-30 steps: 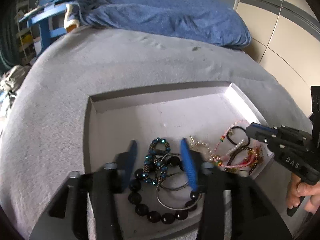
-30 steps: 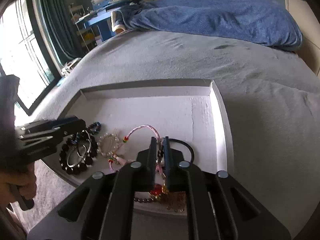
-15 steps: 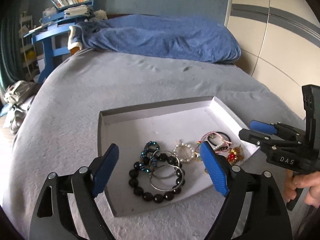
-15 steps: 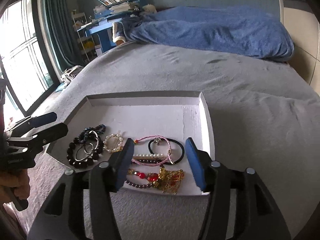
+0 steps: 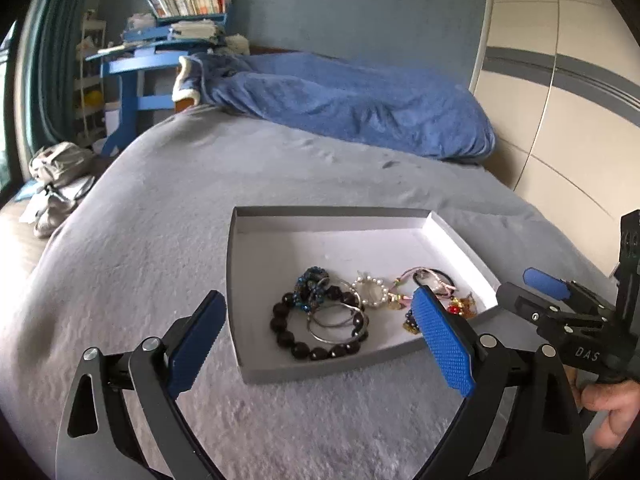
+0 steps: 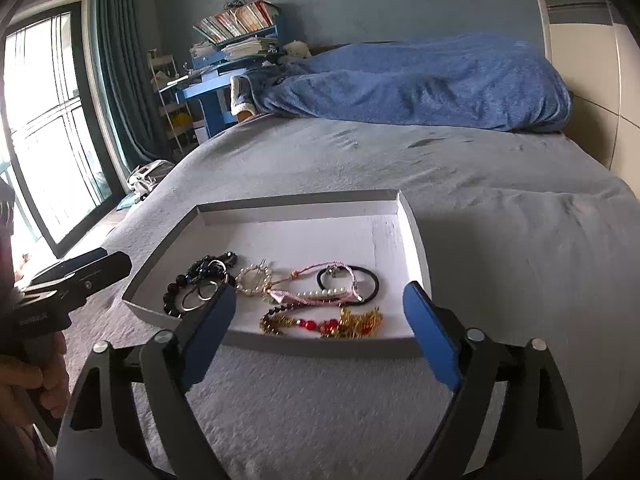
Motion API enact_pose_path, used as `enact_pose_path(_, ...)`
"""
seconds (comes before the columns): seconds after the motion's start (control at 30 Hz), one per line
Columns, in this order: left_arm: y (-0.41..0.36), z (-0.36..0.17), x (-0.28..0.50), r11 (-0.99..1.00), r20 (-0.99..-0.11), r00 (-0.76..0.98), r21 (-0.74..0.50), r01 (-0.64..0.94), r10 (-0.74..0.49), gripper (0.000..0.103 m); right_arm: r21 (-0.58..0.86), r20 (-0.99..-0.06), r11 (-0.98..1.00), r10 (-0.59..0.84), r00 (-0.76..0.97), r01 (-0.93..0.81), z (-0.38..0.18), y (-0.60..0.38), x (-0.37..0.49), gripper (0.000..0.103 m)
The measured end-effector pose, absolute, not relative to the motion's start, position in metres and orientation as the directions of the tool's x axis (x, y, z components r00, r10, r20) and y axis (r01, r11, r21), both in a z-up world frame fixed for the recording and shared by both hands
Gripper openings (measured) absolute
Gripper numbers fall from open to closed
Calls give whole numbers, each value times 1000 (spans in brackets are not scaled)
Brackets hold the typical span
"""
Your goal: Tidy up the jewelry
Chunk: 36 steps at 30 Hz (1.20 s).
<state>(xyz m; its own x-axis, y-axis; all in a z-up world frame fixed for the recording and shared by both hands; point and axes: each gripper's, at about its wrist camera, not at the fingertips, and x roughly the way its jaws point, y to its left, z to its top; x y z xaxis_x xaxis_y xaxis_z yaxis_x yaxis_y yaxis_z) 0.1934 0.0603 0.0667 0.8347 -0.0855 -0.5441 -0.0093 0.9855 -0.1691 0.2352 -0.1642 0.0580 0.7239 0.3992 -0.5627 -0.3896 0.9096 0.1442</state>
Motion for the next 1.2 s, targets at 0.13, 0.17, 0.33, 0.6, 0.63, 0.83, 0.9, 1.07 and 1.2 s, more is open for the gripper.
enact_pose_path(0.13,50,64,178,990,-519,851,-138,9,-79,94,126,-539,907,402,740,-401,59,-164,220,89)
enact_pose_path(0.17,48,63,174,992,-512,856,-128,8,-73,94,124,-534,907,404,743,-403,59,-165,218,90)
enact_pose_path(0.33,41,60,157,994,-480,876,-105,-8,-44,94,125,-516,910,401,757,-396,55,-168,203,94)
enact_pose_path(0.6,31,47,145,998,-482,875,-64,7,-37,95,74,-505,907,393,768,-416,45,-167,183,96)
enact_pose_path(0.63,30,45,144,998,-479,877,-58,10,-37,95,69,-503,905,395,769,-420,44,-167,182,96)
enact_pose_path(0.83,23,38,136,999,-458,888,-28,38,-46,95,66,-488,893,419,766,-446,36,-168,174,96)
enact_pose_path(0.9,24,38,135,999,-454,890,-32,34,-45,95,72,-482,891,425,766,-449,35,-169,173,96)
enact_pose_path(1.07,36,37,131,996,-437,898,-83,18,-53,97,69,-473,888,431,769,-455,34,-168,171,96)
enact_pose_path(1.2,40,39,128,995,-427,903,-98,9,-50,98,39,-480,883,427,766,-468,33,-161,169,96)
